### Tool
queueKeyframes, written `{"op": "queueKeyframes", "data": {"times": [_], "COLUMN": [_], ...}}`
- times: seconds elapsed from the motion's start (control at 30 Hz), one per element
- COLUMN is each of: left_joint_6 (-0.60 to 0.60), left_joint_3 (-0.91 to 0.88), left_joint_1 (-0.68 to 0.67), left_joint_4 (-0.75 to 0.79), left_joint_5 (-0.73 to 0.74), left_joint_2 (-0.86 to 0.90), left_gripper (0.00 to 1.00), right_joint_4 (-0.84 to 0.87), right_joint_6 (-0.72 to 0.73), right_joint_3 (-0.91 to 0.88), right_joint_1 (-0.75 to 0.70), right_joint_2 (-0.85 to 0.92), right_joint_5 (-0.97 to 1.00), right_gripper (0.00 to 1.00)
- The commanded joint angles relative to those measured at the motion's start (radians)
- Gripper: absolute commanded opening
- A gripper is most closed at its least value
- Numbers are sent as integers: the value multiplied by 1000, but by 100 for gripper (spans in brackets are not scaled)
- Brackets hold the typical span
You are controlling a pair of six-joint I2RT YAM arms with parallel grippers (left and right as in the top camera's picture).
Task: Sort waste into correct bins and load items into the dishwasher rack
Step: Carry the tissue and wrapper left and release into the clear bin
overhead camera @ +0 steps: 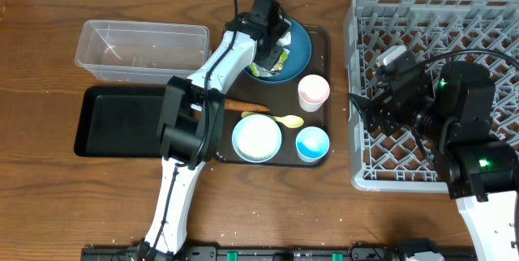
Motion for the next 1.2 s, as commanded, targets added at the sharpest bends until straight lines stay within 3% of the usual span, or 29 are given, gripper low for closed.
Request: {"op": "queueKeyframes", "data": {"times": [0.0,0.3,0.6,0.8,1.0,1.17], "left_joint_6": [-89,-150,-173,-482,-795,-980], "left_joint_3": [27,27,27,27,2,-68], "left_joint_1": [6,11,18,134,331,438], "left_joint_4": [2,-30,-93,-122,-143,-142], "left_joint_5": [-8,-8,-26,-206,-207,-207], "left_joint_2": [-94,-278,-303,-325,-324,-321], "left_gripper": [6,6,6,6,6,6], "right_joint_4": [2,2,13,16,19,20], "right_joint_6": [-5,-5,-5,-5,-5,-5], "right_joint_3": [24,24,24,24,24,24], "right_joint_1": [-13,-13,-13,-13,-13,-13], "right_joint_2": [3,3,3,3,4,4], "right_joint_5": [-3,-3,-3,-3,-3,-3], "right_gripper": [86,84,84,83,83,82]}}
